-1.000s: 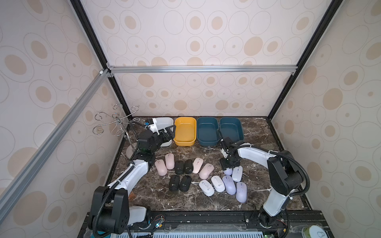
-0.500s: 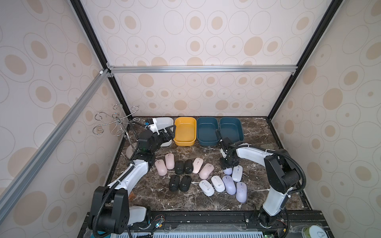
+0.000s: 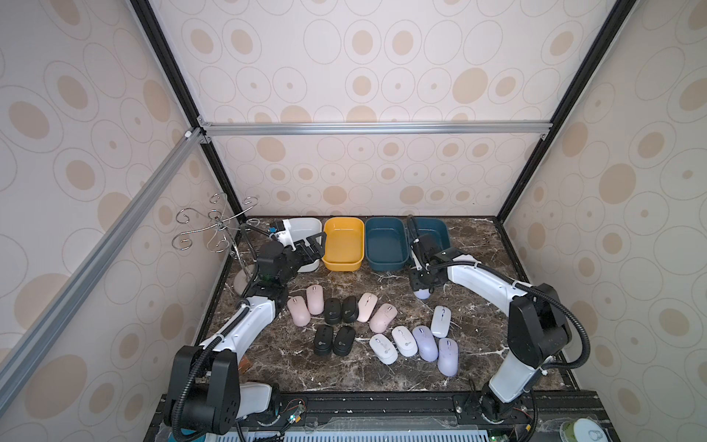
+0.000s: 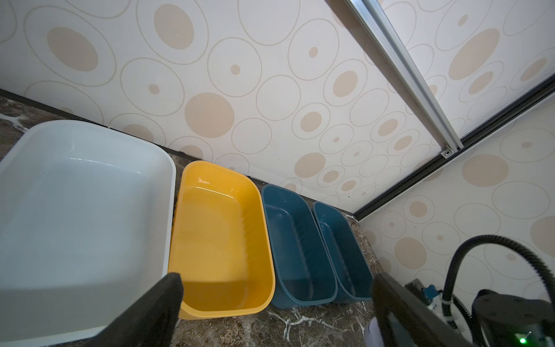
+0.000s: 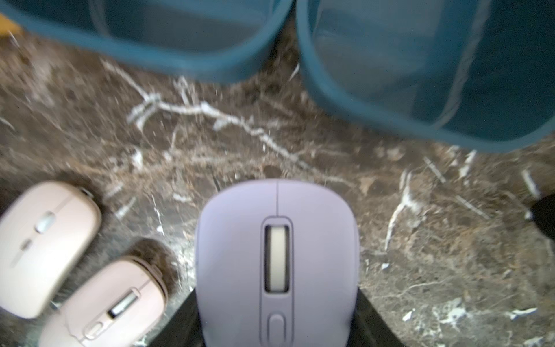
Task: Place the mice by color into the storage box
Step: Pick up the mouse from the center of the board, then place the mouse in the storage box.
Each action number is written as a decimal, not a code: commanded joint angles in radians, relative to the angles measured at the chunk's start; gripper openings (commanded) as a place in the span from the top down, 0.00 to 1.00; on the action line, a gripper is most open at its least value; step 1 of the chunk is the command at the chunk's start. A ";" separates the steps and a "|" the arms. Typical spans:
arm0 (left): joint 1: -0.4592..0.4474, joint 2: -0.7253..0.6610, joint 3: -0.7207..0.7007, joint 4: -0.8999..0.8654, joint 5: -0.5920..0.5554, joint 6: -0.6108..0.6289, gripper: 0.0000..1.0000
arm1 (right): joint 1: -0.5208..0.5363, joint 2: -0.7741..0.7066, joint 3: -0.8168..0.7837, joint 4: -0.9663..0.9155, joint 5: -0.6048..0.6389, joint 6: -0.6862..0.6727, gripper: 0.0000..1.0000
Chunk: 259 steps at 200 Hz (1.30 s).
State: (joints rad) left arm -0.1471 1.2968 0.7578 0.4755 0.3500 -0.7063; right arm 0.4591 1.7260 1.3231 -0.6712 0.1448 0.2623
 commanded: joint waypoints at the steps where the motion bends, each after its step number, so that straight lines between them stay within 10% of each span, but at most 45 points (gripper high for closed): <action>1: -0.003 -0.004 0.043 -0.006 -0.007 0.010 0.01 | -0.061 0.025 0.085 0.043 0.057 0.031 0.63; 105: -0.004 0.024 0.041 -0.004 -0.005 0.004 0.01 | -0.173 0.430 0.511 0.021 0.096 -0.007 0.65; 259: -0.005 0.045 0.043 0.012 0.033 -0.022 0.01 | -0.187 0.222 0.209 0.080 0.043 -0.026 0.65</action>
State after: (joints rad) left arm -0.1474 1.3373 0.7578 0.4751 0.3626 -0.7109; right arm 0.2821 1.9194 1.4792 -0.6186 0.2058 0.2840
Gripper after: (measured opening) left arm 0.987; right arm 0.567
